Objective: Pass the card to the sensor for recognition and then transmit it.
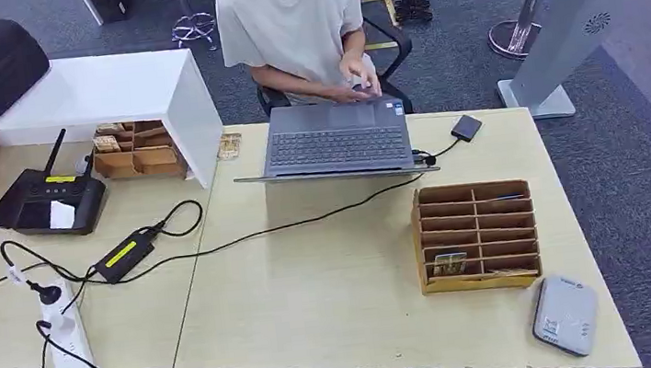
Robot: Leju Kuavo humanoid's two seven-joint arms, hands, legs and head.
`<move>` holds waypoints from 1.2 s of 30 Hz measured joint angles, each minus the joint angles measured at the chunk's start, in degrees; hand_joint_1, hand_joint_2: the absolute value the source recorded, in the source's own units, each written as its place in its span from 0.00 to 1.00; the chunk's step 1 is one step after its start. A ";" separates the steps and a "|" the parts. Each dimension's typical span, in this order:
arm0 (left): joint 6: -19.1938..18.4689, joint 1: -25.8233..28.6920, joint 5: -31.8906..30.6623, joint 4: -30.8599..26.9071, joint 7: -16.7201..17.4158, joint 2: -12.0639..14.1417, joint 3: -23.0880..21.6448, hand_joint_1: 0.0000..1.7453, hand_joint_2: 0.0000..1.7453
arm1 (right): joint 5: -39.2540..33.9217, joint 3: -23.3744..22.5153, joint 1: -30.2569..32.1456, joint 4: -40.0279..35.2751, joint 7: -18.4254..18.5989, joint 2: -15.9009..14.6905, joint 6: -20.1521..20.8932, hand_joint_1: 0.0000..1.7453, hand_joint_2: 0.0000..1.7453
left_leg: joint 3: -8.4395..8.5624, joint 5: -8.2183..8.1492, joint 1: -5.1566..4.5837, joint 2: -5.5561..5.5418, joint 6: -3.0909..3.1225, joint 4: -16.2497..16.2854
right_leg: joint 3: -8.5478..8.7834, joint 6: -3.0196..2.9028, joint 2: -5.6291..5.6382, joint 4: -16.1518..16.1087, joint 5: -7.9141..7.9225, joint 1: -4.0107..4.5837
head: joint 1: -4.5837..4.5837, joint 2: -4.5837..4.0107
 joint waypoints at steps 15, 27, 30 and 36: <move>0.57 -0.02 0.96 0.00 0.79 -0.31 0.00 0.00 1.00 | 1.05 0.00 0.04 0.00 -0.55 0.37 0.68 0.00 1.00 | 0.02 0.00 0.01 0.00 0.00 -0.02 | 0.00 -0.03 0.00 0.01 -0.02 0.01 | 0.00 0.00; 0.57 -0.02 0.96 0.00 0.79 -0.33 0.00 0.00 1.00 | 1.05 0.00 0.03 0.00 -0.52 0.57 0.68 0.00 1.00 | 0.02 0.00 0.01 0.00 0.00 -0.02 | 0.00 -0.03 0.00 0.01 -0.02 0.01 | 0.00 0.00; 0.55 -0.02 1.07 0.00 0.79 -0.33 0.00 0.00 0.00 | 0.98 0.00 0.03 0.00 -0.55 0.63 1.64 0.00 1.00 | 0.03 0.00 0.01 0.00 0.00 -0.02 | 0.00 -0.03 0.00 0.02 -0.02 0.01 | 0.00 0.00; 0.66 0.33 0.96 0.00 0.83 -0.37 -0.85 0.00 1.00 | 0.78 0.00 0.06 0.02 -0.83 2.32 4.59 0.00 0.00 | 0.03 0.00 0.02 0.00 0.00 -0.02 | 0.00 -0.04 0.01 0.02 -0.02 0.02 | 0.00 0.00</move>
